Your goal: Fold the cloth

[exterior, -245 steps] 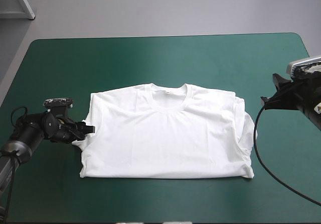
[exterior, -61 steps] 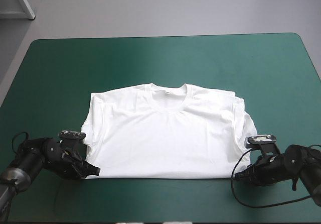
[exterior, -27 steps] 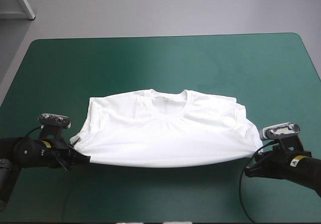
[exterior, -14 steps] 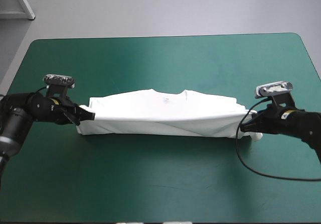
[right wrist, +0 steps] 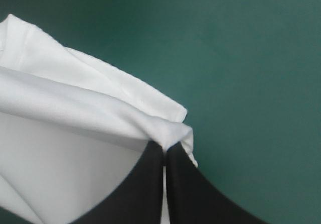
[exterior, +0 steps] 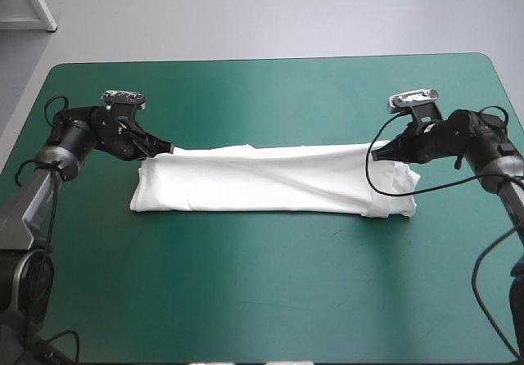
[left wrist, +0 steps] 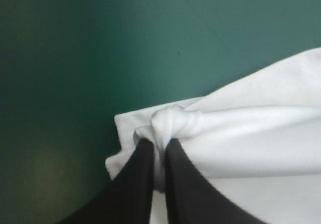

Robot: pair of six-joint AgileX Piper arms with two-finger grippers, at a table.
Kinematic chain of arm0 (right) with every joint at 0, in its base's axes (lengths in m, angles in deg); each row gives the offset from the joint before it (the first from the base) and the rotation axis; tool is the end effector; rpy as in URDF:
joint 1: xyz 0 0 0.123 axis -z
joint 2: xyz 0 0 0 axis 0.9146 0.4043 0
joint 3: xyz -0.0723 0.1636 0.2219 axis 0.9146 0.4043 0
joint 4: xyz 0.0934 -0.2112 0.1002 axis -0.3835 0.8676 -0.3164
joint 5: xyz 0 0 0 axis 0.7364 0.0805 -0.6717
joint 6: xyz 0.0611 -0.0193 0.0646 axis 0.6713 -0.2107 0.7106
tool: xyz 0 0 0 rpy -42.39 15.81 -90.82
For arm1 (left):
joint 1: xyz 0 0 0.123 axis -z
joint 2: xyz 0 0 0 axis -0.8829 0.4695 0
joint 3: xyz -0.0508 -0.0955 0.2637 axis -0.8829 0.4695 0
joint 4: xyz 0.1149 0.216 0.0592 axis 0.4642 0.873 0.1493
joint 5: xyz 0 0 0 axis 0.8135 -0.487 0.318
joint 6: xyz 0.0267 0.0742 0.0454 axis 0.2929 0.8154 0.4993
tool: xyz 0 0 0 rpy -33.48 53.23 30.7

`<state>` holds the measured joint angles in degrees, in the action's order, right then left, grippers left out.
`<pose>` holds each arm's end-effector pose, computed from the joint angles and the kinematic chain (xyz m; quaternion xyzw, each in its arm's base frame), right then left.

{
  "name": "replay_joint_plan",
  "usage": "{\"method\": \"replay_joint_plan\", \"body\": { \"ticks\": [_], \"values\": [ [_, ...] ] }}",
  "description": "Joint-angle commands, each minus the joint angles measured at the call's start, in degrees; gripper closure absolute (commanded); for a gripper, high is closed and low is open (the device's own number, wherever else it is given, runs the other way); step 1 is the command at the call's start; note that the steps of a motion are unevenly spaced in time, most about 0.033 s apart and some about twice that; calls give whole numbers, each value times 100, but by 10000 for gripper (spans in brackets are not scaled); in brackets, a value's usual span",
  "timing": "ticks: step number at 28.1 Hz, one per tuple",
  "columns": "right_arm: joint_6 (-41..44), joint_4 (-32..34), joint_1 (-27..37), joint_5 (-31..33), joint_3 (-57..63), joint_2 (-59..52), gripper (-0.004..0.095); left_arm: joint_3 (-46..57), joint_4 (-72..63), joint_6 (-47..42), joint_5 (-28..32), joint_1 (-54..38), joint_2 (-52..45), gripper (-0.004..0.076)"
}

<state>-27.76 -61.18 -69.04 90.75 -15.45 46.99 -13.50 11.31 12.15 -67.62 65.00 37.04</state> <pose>0.3401 0.0343 0.2970 -0.1370 0.9384 0.0697 0.3094 0.3653 -0.0275 0.2770 0.0875 0.9601 -0.0373 0.2629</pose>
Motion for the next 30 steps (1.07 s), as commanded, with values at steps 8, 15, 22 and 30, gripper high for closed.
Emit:
{"method": "replay_joint_plan", "body": {
  "ticks": [8, 15, 22, 30],
  "values": [
    [-140, -4, 45, -327, -890, 501, 720, -462, -66, 113, 831, 16, 237, 666],
    [121, 477, 45, -418, -1335, 510, 532, -749, -90, 383, 897, 16, 237, 300],
    [386, 691, 121, 241, -1662, 361, 534, -1149, -646, 583, 147, 16, 169, 224],
    [-7, -382, 1037, 427, -877, -641, 534, -1159, -2870, 1831, -794, 871, 134, 294]
  ]
}}
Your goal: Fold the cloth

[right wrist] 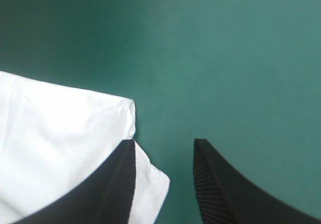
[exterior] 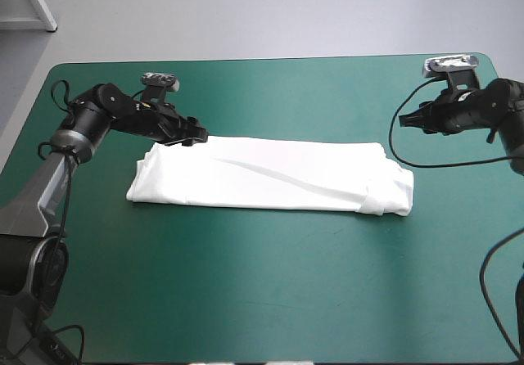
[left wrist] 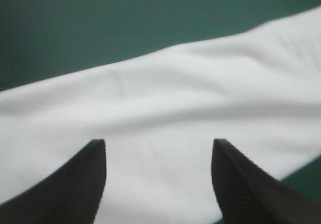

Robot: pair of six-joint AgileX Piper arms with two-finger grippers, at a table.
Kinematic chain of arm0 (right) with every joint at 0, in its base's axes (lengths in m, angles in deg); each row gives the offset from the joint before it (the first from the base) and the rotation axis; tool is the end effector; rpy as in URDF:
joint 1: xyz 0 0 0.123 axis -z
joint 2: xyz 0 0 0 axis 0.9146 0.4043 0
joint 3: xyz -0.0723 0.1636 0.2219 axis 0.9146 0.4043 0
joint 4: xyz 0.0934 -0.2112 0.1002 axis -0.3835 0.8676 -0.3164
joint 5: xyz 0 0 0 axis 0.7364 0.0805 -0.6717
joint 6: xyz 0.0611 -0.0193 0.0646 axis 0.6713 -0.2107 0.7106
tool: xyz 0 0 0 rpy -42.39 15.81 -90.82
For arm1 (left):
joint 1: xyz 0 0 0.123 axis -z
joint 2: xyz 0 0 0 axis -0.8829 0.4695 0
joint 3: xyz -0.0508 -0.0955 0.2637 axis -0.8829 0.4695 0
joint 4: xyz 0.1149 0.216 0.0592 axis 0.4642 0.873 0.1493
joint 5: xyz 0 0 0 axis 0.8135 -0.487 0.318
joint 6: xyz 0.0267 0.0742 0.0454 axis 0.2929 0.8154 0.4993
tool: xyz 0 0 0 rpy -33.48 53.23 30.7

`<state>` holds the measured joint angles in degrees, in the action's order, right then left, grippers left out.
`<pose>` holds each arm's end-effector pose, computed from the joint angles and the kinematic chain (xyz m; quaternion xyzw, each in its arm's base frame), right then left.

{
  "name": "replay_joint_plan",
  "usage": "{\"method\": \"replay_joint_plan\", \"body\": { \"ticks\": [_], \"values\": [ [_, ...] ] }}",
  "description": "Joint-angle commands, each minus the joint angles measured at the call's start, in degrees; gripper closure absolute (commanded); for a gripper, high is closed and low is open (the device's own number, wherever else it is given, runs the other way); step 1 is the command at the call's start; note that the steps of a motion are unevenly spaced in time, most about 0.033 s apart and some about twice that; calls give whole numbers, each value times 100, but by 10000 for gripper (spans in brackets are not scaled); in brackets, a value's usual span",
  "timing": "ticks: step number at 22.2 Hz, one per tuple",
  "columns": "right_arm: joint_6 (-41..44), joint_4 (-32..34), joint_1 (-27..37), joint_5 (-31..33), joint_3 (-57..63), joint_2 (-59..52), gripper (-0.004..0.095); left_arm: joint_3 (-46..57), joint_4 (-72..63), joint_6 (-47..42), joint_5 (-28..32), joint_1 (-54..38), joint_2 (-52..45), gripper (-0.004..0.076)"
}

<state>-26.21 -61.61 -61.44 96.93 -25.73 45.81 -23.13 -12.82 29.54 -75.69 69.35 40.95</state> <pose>0.3443 -0.0088 0.3535 -0.0775 0.9290 0.0563 0.3575 0.3782 -0.0872 0.3047 0.1872 0.9214 -0.2031 0.2734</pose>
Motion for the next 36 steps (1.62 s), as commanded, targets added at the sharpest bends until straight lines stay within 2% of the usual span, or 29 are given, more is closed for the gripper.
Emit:
{"method": "replay_joint_plan", "body": {
  "ticks": [1, 3, 5, 6, 7, 8, 9, 10, 12, 16, 23, 28, 36],
  "values": [
    [-247, -464, 388, -222, 441, -687, 534, -195, -457, 93, 86, 784, -232, 294],
    [-259, -578, 503, -481, 939, -984, 534, -195, -434, 147, 466, 1409, -111, 294],
    [-259, -588, 503, -569, 1217, -1077, 535, -195, -418, 20, 708, 1628, 71, 297],
    [-259, -603, 503, -569, 1299, -1077, 547, -195, -418, 8, 733, 1641, 218, 330],
    [-259, -590, 503, -555, 1348, -1077, 564, -185, -418, -16, 720, 1629, 340, 392],
    [-259, -590, 503, -567, 1400, -1077, 576, -184, -418, -16, 720, 1629, 501, 507],
    [-259, -602, 503, -567, 1424, -1077, 579, -184, -474, 56, 735, 1629, 630, 661],
    [-259, -602, 503, -577, 1450, -1077, 579, -184, -600, 143, 758, 1629, 789, 699],
    [-259, -699, 503, -512, 1500, -1067, 568, -184, -746, 170, 758, 1629, 997, 700],
    [-356, -924, 503, -481, 1672, -972, 485, -184, -731, 170, 839, 1629, 1088, 702],
    [-1315, -2074, 503, -485, 2078, -618, 339, -184, -708, 170, 883, 1629, 1122, 703],
    [-1855, -2597, 431, -470, 2096, 153, 335, -184, -719, 170, 816, 1629, 1264, 703],
    [-1977, -2730, -3, -456, 2096, 971, 335, -184, -730, 170, 816, 1629, 1264, 703]
  ]
}}
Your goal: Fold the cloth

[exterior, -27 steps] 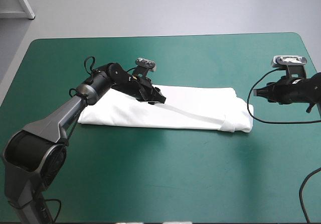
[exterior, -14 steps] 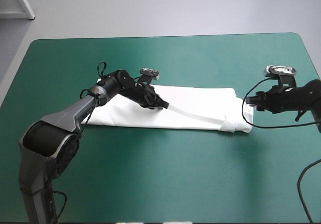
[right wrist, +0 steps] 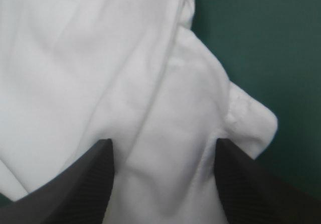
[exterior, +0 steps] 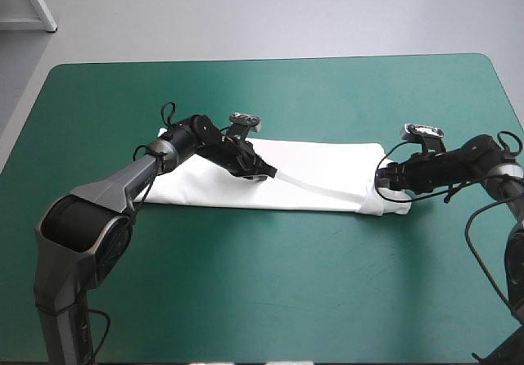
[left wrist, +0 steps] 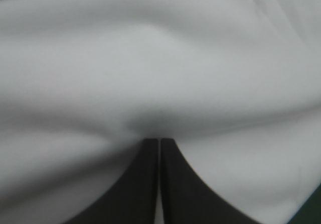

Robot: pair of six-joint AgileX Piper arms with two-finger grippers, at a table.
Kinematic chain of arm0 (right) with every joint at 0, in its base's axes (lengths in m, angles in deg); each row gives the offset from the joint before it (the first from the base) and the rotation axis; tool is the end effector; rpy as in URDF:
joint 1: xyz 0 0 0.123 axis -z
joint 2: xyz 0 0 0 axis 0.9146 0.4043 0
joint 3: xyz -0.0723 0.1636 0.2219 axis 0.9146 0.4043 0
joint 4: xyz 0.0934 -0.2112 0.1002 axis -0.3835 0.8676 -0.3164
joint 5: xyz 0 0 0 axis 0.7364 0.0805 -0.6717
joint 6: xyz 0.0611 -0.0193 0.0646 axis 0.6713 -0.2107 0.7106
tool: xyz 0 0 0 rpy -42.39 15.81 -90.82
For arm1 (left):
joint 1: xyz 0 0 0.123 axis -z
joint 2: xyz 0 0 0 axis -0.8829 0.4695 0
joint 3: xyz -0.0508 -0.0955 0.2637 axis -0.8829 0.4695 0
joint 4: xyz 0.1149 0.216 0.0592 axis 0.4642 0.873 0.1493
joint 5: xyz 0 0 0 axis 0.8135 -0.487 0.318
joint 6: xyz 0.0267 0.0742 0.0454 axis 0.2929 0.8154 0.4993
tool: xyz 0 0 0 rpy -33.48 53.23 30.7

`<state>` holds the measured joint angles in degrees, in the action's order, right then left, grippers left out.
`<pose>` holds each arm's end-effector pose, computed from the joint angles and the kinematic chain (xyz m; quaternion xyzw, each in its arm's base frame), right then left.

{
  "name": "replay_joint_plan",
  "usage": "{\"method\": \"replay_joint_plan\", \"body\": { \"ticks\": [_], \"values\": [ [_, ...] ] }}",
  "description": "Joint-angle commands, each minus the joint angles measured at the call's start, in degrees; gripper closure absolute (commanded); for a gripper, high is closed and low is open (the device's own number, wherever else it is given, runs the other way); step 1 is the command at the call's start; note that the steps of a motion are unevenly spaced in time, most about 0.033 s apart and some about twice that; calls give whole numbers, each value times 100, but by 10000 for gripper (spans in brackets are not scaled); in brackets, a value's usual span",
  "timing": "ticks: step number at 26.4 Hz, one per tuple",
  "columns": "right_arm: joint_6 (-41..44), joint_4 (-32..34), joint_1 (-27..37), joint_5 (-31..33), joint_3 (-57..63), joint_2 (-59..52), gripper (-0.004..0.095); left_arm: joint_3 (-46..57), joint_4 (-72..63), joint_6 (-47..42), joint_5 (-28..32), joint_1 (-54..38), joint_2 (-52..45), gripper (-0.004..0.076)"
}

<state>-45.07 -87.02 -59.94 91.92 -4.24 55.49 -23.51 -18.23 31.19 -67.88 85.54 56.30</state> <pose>0.3368 0.0057 0.2038 -0.0478 0.9537 0.2110 0.2090 0.3828 -0.2092 0.2033 0.2623 0.9133 -0.2508 0.1850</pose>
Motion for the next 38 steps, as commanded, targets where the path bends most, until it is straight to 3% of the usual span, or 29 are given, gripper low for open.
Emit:
{"method": "replay_joint_plan", "body": {
  "ticks": [1, 6, 9, 13, 15, 32, 38],
  "values": [
    [-109, -227, -210, 45, -54, 3, 335, -147, -189, 5, 35, 10, -272, 703],
    [-156, -292, -564, 71, -54, 3, 373, -147, -189, 26, 35, 10, -272, 703],
    [-156, -305, -637, 71, -54, 3, 445, -147, -189, 26, 35, 10, -272, 705],
    [-131, -272, -637, 58, -54, 3, 695, -147, -189, 26, 13, 10, -272, 705],
    [-190, -283, -637, -16, -66, 3, 928, -147, -189, 26, 0, 10, -272, 705],
    [-106, -551, -637, 575, -1165, -399, 911, -147, -200, -17, 59, 10, -272, 705],
    [-32, -526, -916, 700, -1568, -471, 911, -160, -179, 36, 141, 10, -335, 705]
  ]
}}
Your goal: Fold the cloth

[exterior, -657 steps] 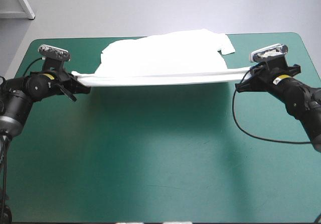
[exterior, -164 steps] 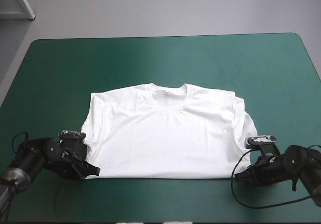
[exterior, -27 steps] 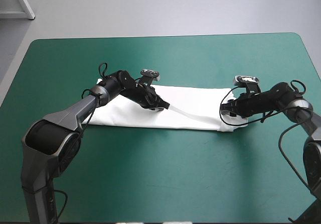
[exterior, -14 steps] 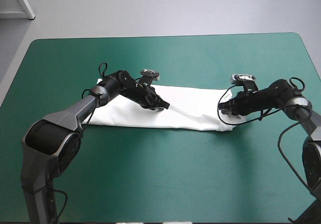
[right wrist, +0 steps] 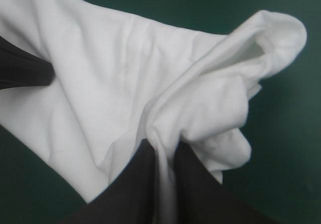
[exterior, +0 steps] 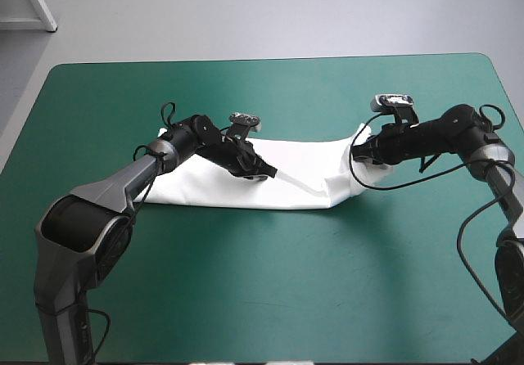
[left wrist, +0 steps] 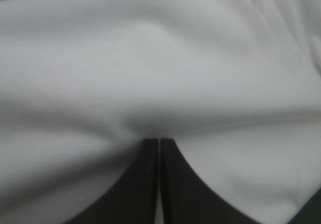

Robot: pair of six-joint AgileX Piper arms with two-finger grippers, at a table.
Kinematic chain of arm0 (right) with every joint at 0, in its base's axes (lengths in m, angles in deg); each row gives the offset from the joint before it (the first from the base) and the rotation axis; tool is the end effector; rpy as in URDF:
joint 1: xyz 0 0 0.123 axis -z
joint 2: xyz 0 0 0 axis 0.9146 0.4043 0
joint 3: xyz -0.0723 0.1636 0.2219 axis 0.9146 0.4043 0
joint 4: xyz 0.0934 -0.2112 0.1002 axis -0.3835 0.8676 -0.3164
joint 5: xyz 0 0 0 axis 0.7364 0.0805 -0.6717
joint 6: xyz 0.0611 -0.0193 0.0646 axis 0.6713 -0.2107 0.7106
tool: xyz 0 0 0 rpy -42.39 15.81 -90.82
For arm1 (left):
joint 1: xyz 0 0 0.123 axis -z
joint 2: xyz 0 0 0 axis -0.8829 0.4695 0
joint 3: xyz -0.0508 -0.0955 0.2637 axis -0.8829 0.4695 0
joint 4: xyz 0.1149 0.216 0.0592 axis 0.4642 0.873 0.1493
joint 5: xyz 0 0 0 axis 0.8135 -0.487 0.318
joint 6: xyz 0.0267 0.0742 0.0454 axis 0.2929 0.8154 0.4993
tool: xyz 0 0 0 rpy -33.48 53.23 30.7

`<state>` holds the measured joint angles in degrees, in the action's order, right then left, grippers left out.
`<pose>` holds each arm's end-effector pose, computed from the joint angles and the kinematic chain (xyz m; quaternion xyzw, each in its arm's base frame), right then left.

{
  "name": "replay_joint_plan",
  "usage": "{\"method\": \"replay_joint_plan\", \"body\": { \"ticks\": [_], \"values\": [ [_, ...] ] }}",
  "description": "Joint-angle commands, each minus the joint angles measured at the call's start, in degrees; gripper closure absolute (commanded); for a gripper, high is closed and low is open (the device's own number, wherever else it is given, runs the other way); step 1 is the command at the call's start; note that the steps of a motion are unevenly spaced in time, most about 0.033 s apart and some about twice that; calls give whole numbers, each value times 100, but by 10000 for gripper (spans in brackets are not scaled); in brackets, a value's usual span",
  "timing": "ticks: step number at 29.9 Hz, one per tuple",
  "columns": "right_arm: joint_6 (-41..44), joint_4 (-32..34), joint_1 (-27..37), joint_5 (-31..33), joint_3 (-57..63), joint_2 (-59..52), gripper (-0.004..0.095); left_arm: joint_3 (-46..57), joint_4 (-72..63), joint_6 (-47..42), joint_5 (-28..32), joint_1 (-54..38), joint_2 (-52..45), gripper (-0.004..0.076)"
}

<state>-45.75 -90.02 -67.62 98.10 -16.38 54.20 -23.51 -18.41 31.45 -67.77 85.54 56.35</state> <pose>0.3568 0.0584 0.2695 -0.1464 0.9169 0.2573 0.2677 0.3830 -0.2094 0.2030 0.2631 0.9127 -0.2513 0.1860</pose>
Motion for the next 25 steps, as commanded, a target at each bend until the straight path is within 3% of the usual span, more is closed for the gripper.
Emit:
{"method": "replay_joint_plan", "body": {
  "ticks": [1, 8, 14, 20, 25],
  "values": [
    [103, -194, -235, 105, -426, -342, 911, -160, -148, 10, 151, 10, -398, 705],
    [727, 504, -883, 43, -1061, -308, 911, -417, 497, -155, -10, -266, -1386, 705],
    [1013, 631, -1365, 92, -1573, -203, 911, -680, 2449, -962, -495, -748, -2404, 705],
    [1211, 679, -2023, 144, -2479, 422, 911, -838, 3754, -1469, -1151, -1063, -3310, 705],
    [1536, 810, -2615, 291, -3732, 1277, 911, -838, 4019, -1543, -1642, -1063, -3790, 705]
  ]
}}
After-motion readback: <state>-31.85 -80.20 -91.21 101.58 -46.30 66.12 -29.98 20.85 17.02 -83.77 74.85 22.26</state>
